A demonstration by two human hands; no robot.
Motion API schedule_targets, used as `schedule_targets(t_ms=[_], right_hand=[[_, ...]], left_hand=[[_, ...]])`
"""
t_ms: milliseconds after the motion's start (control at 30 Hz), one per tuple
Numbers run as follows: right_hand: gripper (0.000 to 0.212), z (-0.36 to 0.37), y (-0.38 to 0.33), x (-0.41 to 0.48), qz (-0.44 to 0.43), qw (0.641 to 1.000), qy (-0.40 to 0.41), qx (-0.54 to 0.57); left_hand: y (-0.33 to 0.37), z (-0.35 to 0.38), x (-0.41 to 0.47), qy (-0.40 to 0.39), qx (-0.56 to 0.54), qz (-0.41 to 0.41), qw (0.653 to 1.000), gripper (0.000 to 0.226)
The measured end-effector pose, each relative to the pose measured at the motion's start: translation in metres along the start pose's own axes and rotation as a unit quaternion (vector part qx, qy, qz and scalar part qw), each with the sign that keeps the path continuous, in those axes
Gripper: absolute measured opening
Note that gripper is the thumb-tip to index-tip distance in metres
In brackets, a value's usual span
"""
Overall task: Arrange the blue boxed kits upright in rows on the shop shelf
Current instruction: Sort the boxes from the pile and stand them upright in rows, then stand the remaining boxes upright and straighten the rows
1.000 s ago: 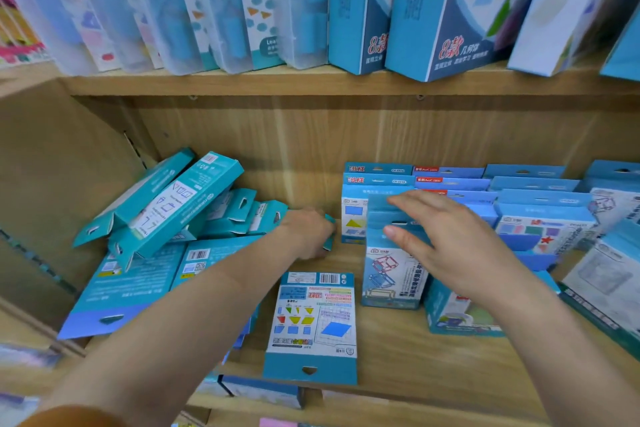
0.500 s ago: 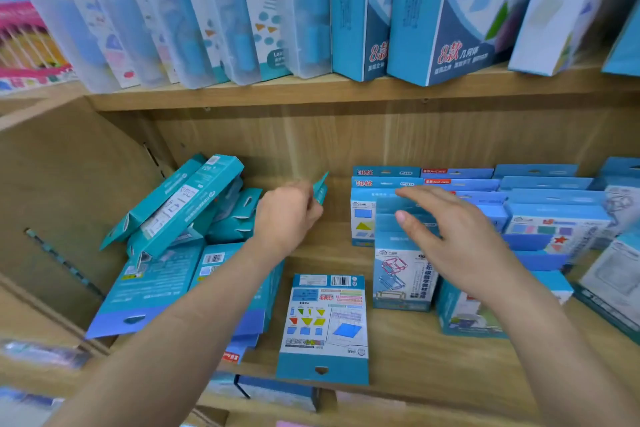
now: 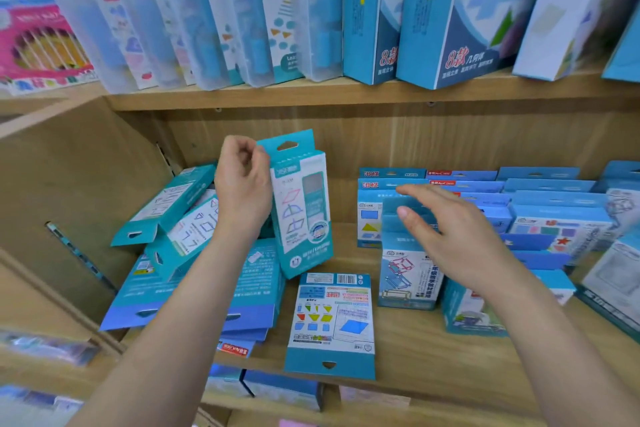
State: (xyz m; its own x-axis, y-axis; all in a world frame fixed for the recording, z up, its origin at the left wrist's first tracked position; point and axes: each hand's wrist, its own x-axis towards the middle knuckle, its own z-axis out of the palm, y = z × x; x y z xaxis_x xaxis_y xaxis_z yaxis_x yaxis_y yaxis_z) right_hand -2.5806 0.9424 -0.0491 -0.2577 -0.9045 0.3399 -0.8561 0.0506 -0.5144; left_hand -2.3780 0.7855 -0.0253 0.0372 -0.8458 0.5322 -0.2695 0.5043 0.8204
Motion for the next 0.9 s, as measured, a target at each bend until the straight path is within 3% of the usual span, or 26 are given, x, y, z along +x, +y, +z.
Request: schedule_targets(t_ms=[133,233,333,400,467,567,700,800,900], right_hand=[[0.048,-0.001,-0.009,0.0,-0.01,1.0,0.006,0.004],[0.05,0.0,-0.026,-0.002,-0.004,0.994,0.007,0.106],[0.059,0.009,-0.05,-0.005,0.012,0.952,-0.03,0.303],[0.053,0.015,-0.063,-0.006,0.038,0.894,-0.076,0.44],[0.034,0.018,-0.07,-0.009,0.071,0.841,-0.1,0.527],[0.022,0.02,-0.073,-0.015,0.11,0.819,-0.085,0.556],[0.021,0.019,-0.068,-0.02,0.165,0.781,-0.043,0.601],[0.022,0.012,-0.065,-0.028,0.18,0.76,-0.019,0.625],[0.022,0.003,-0.065,-0.041,0.172,0.767,-0.011,0.618]], left_hand=[[0.014,-0.01,-0.002,-0.009,-0.12,-0.089,0.989,0.015],[0.032,-0.014,-0.008,-0.028,-0.197,-0.125,0.972,0.016],[0.045,-0.015,-0.018,-0.03,-0.263,-0.173,0.949,0.017],[0.052,-0.015,-0.025,-0.041,-0.294,-0.198,0.934,0.018],[0.056,-0.018,-0.032,-0.057,-0.303,-0.203,0.929,0.018],[0.055,-0.021,-0.038,-0.089,-0.282,-0.19,0.936,0.019],[0.059,-0.026,-0.054,-0.196,-0.223,-0.149,0.943,0.02],[0.062,-0.031,-0.069,-0.258,-0.163,-0.105,0.946,0.022],[0.063,-0.033,-0.083,-0.243,-0.179,-0.089,0.949,0.028]])
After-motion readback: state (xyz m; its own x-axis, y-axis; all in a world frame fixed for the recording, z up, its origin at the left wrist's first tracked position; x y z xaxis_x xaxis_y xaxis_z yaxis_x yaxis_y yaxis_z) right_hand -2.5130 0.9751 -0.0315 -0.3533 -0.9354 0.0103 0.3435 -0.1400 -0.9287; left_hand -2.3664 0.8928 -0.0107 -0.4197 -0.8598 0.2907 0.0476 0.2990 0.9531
